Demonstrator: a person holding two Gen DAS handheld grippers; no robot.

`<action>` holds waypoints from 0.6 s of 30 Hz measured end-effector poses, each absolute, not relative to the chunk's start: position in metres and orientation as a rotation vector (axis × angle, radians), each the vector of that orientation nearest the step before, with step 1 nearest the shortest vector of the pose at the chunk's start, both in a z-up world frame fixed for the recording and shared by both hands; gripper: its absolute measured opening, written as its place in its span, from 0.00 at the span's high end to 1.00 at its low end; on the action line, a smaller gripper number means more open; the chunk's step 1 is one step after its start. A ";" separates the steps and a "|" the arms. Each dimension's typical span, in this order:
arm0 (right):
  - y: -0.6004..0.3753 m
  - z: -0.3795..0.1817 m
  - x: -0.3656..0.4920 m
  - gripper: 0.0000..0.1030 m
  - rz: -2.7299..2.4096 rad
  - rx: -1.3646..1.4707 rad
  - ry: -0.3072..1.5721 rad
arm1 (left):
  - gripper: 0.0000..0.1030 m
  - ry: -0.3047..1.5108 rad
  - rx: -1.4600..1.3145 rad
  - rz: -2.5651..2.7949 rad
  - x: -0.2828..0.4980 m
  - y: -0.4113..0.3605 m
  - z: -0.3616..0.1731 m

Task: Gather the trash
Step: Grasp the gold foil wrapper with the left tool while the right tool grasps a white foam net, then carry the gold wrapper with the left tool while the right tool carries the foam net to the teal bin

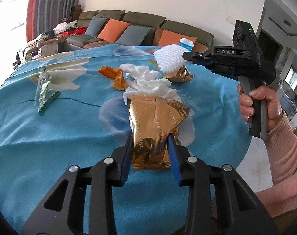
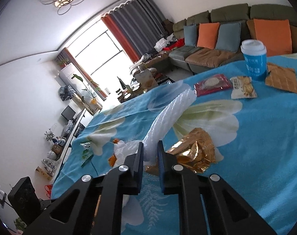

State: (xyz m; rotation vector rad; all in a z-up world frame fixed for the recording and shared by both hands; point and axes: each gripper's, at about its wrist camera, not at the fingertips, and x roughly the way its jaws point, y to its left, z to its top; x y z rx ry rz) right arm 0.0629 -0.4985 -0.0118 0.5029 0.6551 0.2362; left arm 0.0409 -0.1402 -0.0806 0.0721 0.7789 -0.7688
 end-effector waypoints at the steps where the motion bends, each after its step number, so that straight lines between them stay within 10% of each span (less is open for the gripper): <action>1: -0.496 -0.009 0.061 0.89 0.240 0.493 0.647 | 0.67 0.775 0.067 -0.769 0.040 -0.138 -0.079; 18: -0.430 0.018 0.062 0.89 0.438 0.395 0.598 | 0.67 0.717 -0.016 -0.629 0.032 -0.073 -0.061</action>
